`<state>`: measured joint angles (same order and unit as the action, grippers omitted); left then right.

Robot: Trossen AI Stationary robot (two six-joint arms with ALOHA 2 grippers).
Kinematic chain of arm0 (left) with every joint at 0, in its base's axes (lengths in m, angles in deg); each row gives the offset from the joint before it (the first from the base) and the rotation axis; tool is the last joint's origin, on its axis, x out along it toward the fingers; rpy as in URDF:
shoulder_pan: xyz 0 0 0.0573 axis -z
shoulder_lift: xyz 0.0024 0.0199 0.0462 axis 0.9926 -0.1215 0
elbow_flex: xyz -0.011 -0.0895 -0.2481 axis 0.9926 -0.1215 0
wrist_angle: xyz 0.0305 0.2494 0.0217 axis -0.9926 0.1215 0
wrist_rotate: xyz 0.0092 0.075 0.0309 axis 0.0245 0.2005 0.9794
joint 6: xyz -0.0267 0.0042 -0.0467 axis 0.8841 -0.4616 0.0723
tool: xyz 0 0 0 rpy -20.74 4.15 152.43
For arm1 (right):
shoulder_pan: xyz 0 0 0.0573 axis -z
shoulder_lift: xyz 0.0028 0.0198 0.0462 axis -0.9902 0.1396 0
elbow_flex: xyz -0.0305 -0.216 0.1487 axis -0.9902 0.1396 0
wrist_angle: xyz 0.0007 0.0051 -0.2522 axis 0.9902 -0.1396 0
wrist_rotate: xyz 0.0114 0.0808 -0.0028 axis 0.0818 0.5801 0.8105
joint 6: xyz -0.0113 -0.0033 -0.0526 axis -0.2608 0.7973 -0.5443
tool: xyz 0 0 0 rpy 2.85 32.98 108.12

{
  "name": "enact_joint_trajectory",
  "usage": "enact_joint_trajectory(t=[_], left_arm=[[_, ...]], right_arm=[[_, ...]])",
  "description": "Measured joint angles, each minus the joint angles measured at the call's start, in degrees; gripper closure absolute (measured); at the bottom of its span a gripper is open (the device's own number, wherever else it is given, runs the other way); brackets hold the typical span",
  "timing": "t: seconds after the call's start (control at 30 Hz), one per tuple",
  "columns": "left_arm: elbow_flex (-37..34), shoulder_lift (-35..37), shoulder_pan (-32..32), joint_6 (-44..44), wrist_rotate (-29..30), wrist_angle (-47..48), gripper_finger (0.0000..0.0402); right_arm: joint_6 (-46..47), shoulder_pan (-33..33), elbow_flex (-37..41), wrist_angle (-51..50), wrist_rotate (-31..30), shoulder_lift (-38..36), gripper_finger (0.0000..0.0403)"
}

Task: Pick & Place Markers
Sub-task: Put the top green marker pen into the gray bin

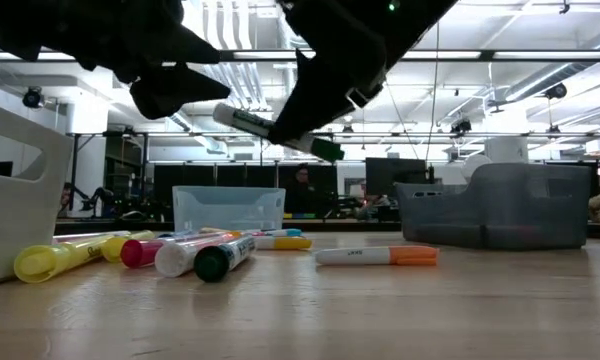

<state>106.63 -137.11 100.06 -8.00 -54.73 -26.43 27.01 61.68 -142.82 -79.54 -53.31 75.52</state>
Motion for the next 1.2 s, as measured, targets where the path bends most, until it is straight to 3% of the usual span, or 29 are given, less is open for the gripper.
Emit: enact_joint_trajectory(t=[0.57,1.2], left_arm=[[4.2,-8.6,0.0,1.0,-0.1,0.2,0.0188],[4.2,-7.9,0.1,2.1,-1.7,-1.6,0.0335]], right_arm=[[-0.7,-1.9,-0.1,1.8,-6.3,-1.3,0.0351],[-0.5,-1.9,-0.1,1.6,-5.9,-1.3,0.0351]])
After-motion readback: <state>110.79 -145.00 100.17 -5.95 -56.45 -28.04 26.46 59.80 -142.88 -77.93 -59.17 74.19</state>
